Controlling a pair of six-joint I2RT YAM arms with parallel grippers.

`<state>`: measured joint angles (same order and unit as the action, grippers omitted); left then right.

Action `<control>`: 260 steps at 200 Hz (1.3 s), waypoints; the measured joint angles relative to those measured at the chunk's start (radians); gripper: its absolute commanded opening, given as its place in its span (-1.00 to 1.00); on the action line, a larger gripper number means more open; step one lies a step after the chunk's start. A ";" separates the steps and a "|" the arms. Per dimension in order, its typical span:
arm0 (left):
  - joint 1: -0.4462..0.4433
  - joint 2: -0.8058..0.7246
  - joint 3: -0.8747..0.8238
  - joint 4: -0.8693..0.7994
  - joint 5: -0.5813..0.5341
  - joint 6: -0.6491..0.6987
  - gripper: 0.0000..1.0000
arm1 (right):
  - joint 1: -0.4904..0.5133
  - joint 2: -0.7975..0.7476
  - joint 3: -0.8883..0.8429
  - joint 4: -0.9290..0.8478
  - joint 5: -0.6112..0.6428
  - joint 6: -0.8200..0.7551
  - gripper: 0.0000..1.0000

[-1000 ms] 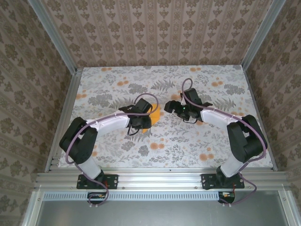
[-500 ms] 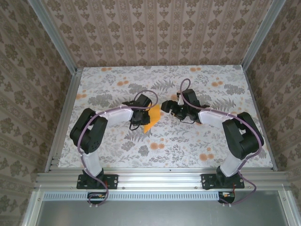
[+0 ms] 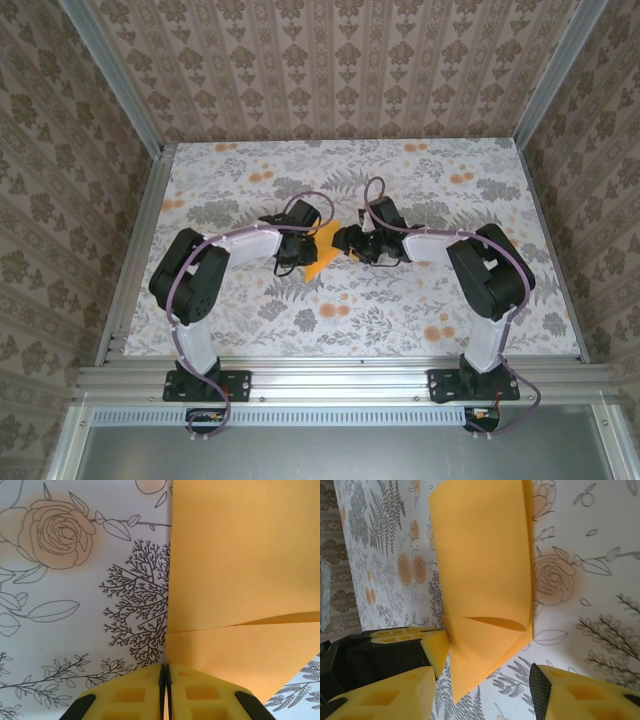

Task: Fold a paper plane with a square sheet of paper (pick it up from the middle)
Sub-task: Third fold the triangle at the center of the table.

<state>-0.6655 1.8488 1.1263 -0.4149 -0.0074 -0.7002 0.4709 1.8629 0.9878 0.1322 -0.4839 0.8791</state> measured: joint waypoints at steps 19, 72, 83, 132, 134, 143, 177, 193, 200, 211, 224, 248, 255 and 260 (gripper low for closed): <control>0.001 0.000 -0.001 0.000 0.003 0.002 -0.76 | 0.005 0.026 0.016 0.000 -0.003 0.021 0.02; 0.015 0.000 -0.006 0.008 0.035 0.001 -0.74 | 0.008 0.057 0.029 -0.002 -0.002 0.059 0.05; 0.019 -0.002 -0.010 0.015 0.045 0.001 -0.74 | 0.008 0.064 0.034 -0.006 -0.003 0.066 0.05; 0.048 -0.014 -0.042 0.060 0.119 -0.010 -0.74 | 0.012 0.089 0.073 -0.016 -0.001 0.102 0.04; 0.049 -0.015 -0.043 0.061 0.121 -0.011 -0.74 | 0.012 0.090 0.074 -0.017 -0.001 0.103 0.04; 0.054 -0.016 -0.046 0.066 0.133 -0.014 -0.74 | 0.014 0.095 0.084 -0.027 0.001 0.110 0.02; 0.063 -0.017 -0.051 0.071 0.151 -0.018 -0.77 | 0.020 0.097 0.098 -0.040 0.001 0.123 0.02; 0.065 -0.017 -0.051 0.071 0.154 -0.023 -0.79 | 0.024 0.097 0.099 -0.044 0.000 0.132 0.02; 0.065 -0.017 -0.051 0.071 0.154 -0.025 -0.79 | 0.025 0.097 0.099 -0.045 0.000 0.140 0.02; 0.065 -0.017 -0.051 0.071 0.154 -0.026 -0.80 | 0.026 0.097 0.099 -0.045 0.000 0.153 0.02; 0.065 -0.017 -0.051 0.071 0.154 -0.026 -0.80 | 0.027 0.097 0.099 -0.045 0.000 0.173 0.01; 0.065 -0.017 -0.051 0.071 0.154 -0.026 -0.81 | 0.027 0.097 0.098 -0.022 -0.004 0.218 -0.03; 0.065 -0.017 -0.051 0.071 0.154 -0.027 -0.81 | 0.027 0.097 0.098 -0.008 -0.008 0.232 -0.04; 0.065 -0.017 -0.051 0.071 0.154 -0.028 -0.81 | 0.027 0.097 0.098 0.001 -0.012 0.242 -0.06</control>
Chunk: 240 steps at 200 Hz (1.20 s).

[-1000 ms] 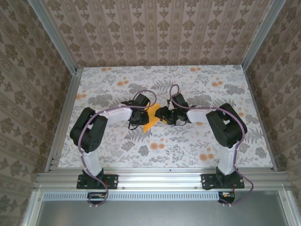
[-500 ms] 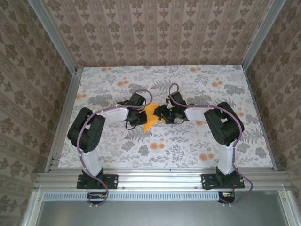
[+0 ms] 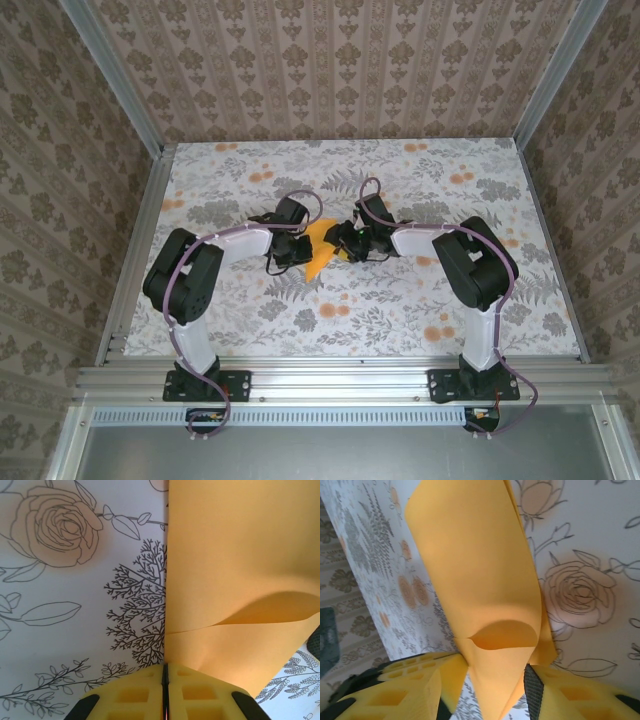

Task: Fold a paper plane with a square sheet of paper (pick it up from the middle)
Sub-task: Third fold the triangle at the center of the table.

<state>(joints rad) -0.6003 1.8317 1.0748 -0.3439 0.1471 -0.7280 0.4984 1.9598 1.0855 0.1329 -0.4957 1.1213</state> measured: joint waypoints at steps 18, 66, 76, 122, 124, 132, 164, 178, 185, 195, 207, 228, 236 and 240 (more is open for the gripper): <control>0.000 0.000 0.000 0.000 0.001 -0.002 -0.81 | 0.003 0.000 -0.002 0.029 -0.014 0.028 -0.07; 0.000 0.000 0.000 0.000 0.003 -0.002 -0.82 | 0.017 0.000 -0.025 0.074 -0.037 0.065 -0.17; 0.000 0.000 0.000 0.000 0.003 -0.002 -0.82 | 0.020 0.002 -0.026 0.073 -0.037 0.061 -0.24; 0.000 0.000 0.000 0.000 0.003 -0.001 -0.76 | 0.023 0.031 -0.016 0.043 -0.035 -0.005 -0.55; 0.000 0.000 0.000 0.000 0.003 -0.001 -0.76 | 0.023 0.033 -0.014 0.040 -0.035 -0.013 -0.57; 0.000 0.000 0.000 0.000 0.003 -0.001 -0.72 | 0.023 0.040 -0.006 0.031 -0.033 -0.026 -0.67; 0.000 -0.006 0.000 0.008 0.017 0.002 -0.49 | 0.024 0.054 0.016 -0.001 -0.009 -0.078 -1.00; 0.000 -0.011 0.000 0.011 0.023 0.004 -0.37 | 0.024 0.053 0.016 -0.013 0.008 -0.087 -1.00; -0.001 -0.016 -0.003 0.013 0.025 0.005 -0.28 | 0.024 0.051 0.016 -0.026 0.023 -0.093 -1.00; -0.001 -0.031 -0.010 0.016 0.025 0.007 -0.17 | 0.026 0.041 0.016 -0.052 0.042 -0.099 -1.00; -0.001 -0.064 -0.029 0.020 0.025 0.008 -0.08 | 0.029 0.013 0.011 -0.085 0.077 -0.105 -1.00; -0.009 -0.141 -0.071 0.047 0.025 0.016 0.02 | 0.043 -0.070 -0.002 -0.159 0.148 -0.113 -1.00; -0.023 -0.171 -0.090 0.065 0.026 0.018 0.03 | 0.050 -0.104 -0.008 -0.183 0.176 -0.114 -1.00; -0.030 -0.181 -0.098 0.074 0.025 0.019 0.03 | 0.054 -0.122 -0.012 -0.198 0.193 -0.114 -1.00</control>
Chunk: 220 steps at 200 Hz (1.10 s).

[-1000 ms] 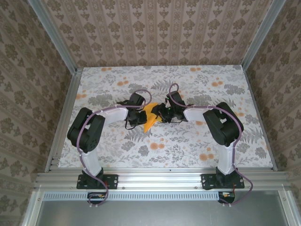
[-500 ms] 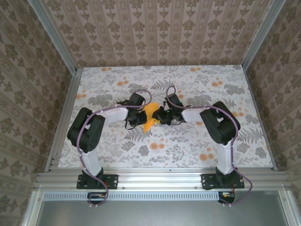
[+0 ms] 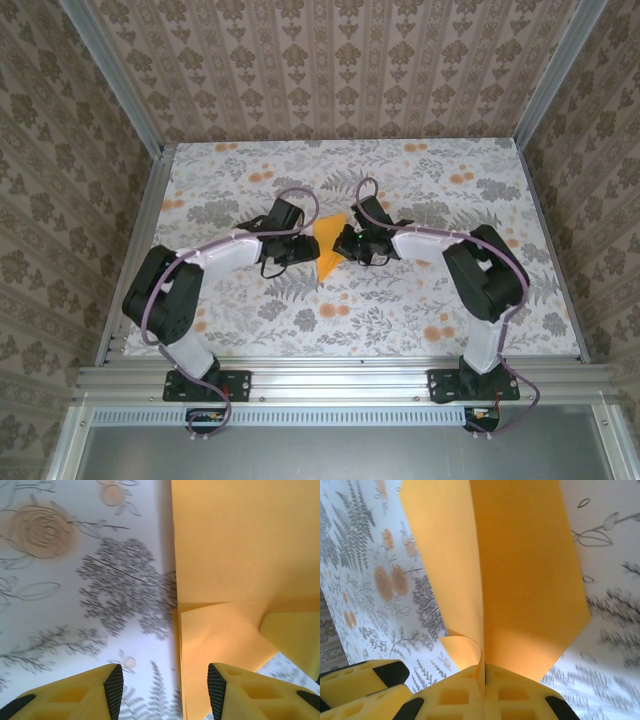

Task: Fold a paper plane with a square sheet of paper (pick it up from the middle)
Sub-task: Third fold the triangle at the center of the table.

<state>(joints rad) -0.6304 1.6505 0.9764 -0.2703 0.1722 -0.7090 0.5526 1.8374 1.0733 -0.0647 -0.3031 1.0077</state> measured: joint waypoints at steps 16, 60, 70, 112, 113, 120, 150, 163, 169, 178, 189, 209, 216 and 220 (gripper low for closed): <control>-0.041 -0.034 -0.033 0.045 0.000 0.008 0.04 | 0.011 -0.053 -0.013 -0.041 0.046 0.002 -1.00; -0.145 -0.047 -0.144 0.229 0.005 0.053 0.05 | 0.020 -0.084 -0.050 -0.114 0.125 0.043 -1.00; -0.156 -0.047 -0.167 0.272 0.006 0.060 0.04 | 0.020 -0.084 -0.052 -0.126 0.135 0.053 -1.00; -0.181 -0.047 -0.224 0.416 0.002 0.093 -0.07 | 0.020 -0.084 -0.054 -0.121 0.137 0.098 -1.00; -0.181 -0.047 -0.224 0.418 0.002 0.093 -0.07 | 0.020 -0.084 -0.054 -0.120 0.137 0.098 -1.00; -0.182 -0.047 -0.228 0.430 -0.006 0.096 -0.08 | 0.020 -0.084 -0.054 -0.118 0.134 0.099 -1.00; -0.187 -0.090 -0.262 0.451 -0.051 0.101 -0.08 | 0.020 -0.084 -0.051 -0.116 0.120 0.096 -1.00; -0.187 -0.117 -0.273 0.454 -0.061 0.101 -0.08 | 0.020 -0.084 -0.040 -0.119 0.114 0.095 -1.00; -0.187 -0.124 -0.275 0.459 -0.064 0.101 -0.09 | 0.020 -0.083 -0.034 -0.119 0.112 0.095 -1.00; -0.187 -0.130 -0.275 0.466 -0.065 0.101 -0.10 | 0.020 -0.082 -0.025 -0.119 0.111 0.096 -1.00; -0.187 -0.130 -0.276 0.474 -0.068 0.101 -0.11 | 0.020 -0.080 -0.019 -0.118 0.111 0.096 -1.00; -0.187 -0.131 -0.280 0.486 -0.069 0.101 -0.13 | 0.020 -0.080 -0.019 -0.122 0.121 0.096 -1.00; -0.187 -0.132 -0.283 0.490 -0.072 0.101 -0.12 | 0.020 -0.082 -0.019 -0.127 0.130 0.096 -1.00; -0.187 -0.133 -0.284 0.491 -0.072 0.101 -0.12 | 0.020 -0.083 -0.021 -0.129 0.138 0.096 -1.00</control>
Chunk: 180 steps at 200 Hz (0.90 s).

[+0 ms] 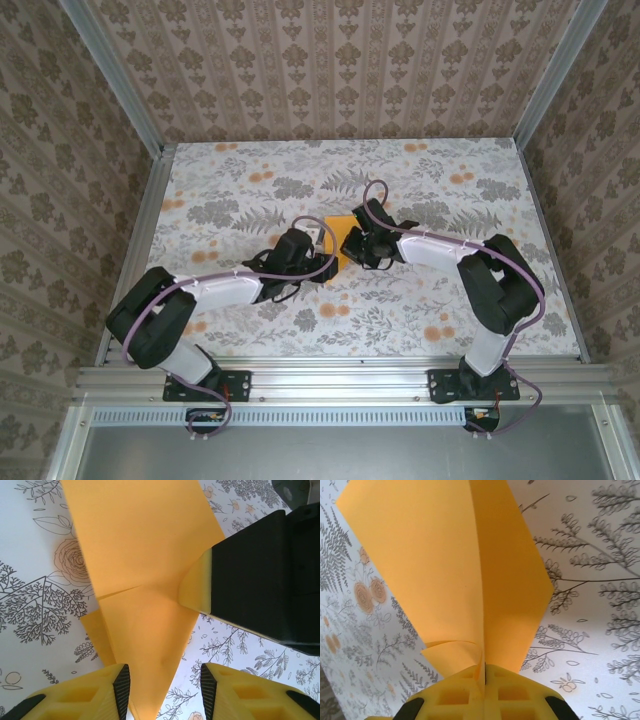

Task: Fold a paper plane with a square sheet of paper (pick it up from the middle)
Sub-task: Third fold the triangle at the center of the table, then fourth fold the wing at the center of the table.

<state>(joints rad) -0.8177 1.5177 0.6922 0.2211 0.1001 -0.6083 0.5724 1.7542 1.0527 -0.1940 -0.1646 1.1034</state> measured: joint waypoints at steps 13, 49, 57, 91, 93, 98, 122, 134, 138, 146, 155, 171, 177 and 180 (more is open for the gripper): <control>0.000 -0.004 -0.006 0.004 -0.001 0.000 -0.13 | 0.000 -0.010 -0.006 -0.013 0.027 0.000 -1.00; 0.000 -0.014 -0.010 0.009 -0.005 0.000 -0.12 | 0.000 -0.102 -0.029 -0.069 0.108 -0.005 -1.00; 0.001 -0.018 -0.010 0.009 -0.007 0.000 -0.11 | 0.000 -0.123 -0.029 -0.076 0.122 -0.005 -1.00; 0.002 -0.033 -0.010 0.011 -0.011 0.000 -0.10 | 0.000 -0.172 -0.029 -0.103 0.166 -0.008 -1.00; 0.002 -0.033 -0.010 0.011 -0.011 0.000 -0.10 | 0.000 -0.172 -0.029 -0.103 0.167 -0.008 -1.00; 0.003 -0.033 -0.010 0.011 -0.011 0.000 -0.10 | 0.000 -0.171 -0.029 -0.106 0.170 -0.007 -1.00; 0.007 -0.033 -0.012 0.011 -0.011 0.000 -0.10 | 0.000 -0.167 -0.030 -0.113 0.173 -0.007 -1.00; 0.008 -0.033 -0.012 0.012 -0.011 0.000 -0.10 | 0.000 -0.154 -0.030 -0.110 0.172 -0.007 -1.00; 0.008 -0.033 -0.012 0.012 -0.010 0.000 -0.10 | 0.000 -0.148 -0.030 -0.109 0.171 -0.007 -1.00; 0.008 -0.032 -0.012 0.013 -0.010 0.000 -0.10 | 0.000 -0.132 -0.030 -0.104 0.166 -0.007 -1.00; 0.008 -0.031 -0.012 0.016 -0.006 0.000 -0.11 | 0.000 -0.106 -0.030 -0.099 0.157 -0.006 -1.00; 0.008 -0.024 -0.012 0.025 0.004 0.003 -0.11 | 0.000 -0.064 -0.030 -0.097 0.143 -0.004 -1.00; 0.008 -0.018 -0.012 0.030 0.009 0.005 -0.11 | 0.000 -0.051 -0.030 -0.097 0.135 -0.003 -1.00; 0.008 -0.015 -0.012 0.034 0.010 0.007 -0.10 | 0.000 -0.045 -0.030 -0.096 0.133 -0.003 -1.00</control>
<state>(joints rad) -0.8101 1.5024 0.6800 0.2546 0.1104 -0.6010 0.5724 1.7092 1.0229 -0.2901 -0.0319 1.1007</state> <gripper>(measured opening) 0.447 0.046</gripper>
